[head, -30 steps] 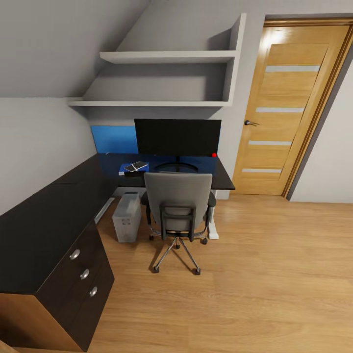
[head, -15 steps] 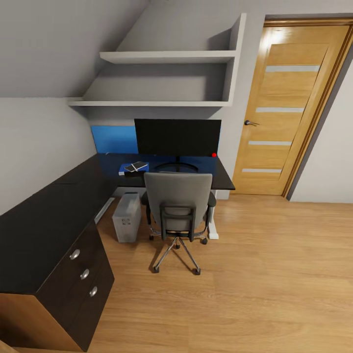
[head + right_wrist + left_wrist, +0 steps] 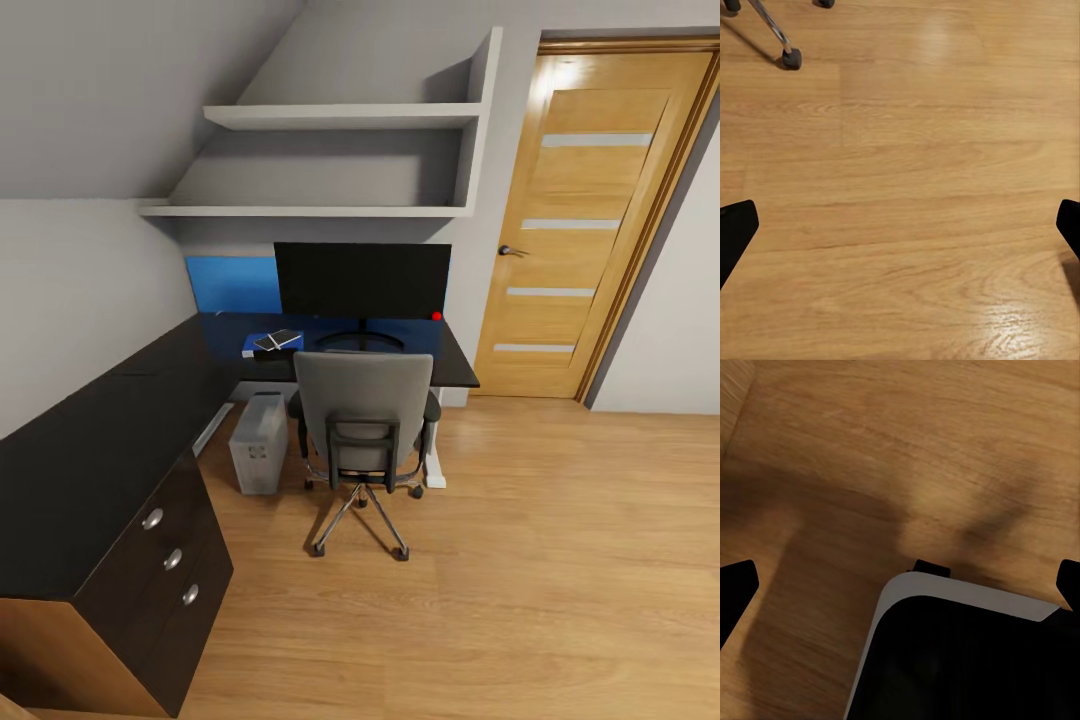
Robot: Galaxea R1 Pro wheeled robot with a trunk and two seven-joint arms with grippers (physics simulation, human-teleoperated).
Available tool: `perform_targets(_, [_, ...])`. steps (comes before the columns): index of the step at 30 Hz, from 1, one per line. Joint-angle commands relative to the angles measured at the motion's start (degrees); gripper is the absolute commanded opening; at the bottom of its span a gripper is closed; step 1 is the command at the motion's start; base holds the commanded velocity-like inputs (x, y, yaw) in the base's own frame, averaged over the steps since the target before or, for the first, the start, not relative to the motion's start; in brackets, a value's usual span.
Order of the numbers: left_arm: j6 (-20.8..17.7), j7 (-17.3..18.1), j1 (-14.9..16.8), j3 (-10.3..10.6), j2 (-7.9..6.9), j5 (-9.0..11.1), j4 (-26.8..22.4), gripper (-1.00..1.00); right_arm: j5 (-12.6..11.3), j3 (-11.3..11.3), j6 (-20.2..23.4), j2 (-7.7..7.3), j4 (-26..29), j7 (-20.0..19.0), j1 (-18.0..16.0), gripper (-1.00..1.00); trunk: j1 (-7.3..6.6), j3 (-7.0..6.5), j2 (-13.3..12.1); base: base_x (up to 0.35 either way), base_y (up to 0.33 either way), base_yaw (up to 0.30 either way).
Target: In the bedroom, organize the workspace by keeping the computer under the desk, ensuring the monitor is on the desk, placing the keyboard on the desk next to the monitor, placing the mouse on the desk next to the keyboard, moving the folder from the swivel chair onto the desk next to the mouse, stacking the notebook on top of the folder with the pen on top of the notebook, and positioning the swivel chair next to the desk.
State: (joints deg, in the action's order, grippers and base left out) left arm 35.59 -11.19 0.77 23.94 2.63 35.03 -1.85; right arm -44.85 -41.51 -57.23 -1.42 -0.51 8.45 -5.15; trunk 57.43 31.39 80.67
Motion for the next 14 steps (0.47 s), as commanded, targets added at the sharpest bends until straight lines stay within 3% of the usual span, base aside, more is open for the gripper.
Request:
perform_targets(1, [0.09, -0.50, 0.03, 0.49, 0.01, 0.02, 0.00, 1.00, 0.16, -0.49, -0.07, 0.01, -0.05, 0.60, -0.04, 1.00, 0.00, 0.05, 0.03, 0.000, 0.000, 0.000])
perform_targets(14, [0.09, -0.50, 0.03, 0.49, -0.07, 0.04, 0.00, 1.00, 0.12, -0.50, -0.07, 0.01, -0.07, 0.59, -0.04, 1.00, 0.00, 0.05, 0.03, 0.000, 0.000, 0.000])
